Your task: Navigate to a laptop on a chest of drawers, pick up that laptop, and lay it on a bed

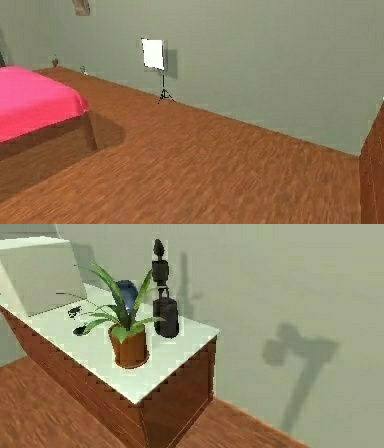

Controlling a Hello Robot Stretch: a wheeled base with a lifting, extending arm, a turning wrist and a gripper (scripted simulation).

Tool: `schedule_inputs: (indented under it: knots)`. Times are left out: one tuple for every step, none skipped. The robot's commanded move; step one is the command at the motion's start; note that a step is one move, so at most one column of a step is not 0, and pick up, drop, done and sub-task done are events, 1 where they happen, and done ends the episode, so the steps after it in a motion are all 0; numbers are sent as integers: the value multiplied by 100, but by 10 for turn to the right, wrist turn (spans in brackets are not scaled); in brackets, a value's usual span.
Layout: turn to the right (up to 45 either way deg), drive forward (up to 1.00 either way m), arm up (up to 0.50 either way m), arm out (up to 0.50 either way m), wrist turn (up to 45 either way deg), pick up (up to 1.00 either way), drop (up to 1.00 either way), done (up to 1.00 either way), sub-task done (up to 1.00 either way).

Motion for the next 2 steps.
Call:
schedule_inputs:
  knots:
    - [0,50,0,0,0,0,0,0,0]
    - [-180,0,0,0,0,0,0,0,0]
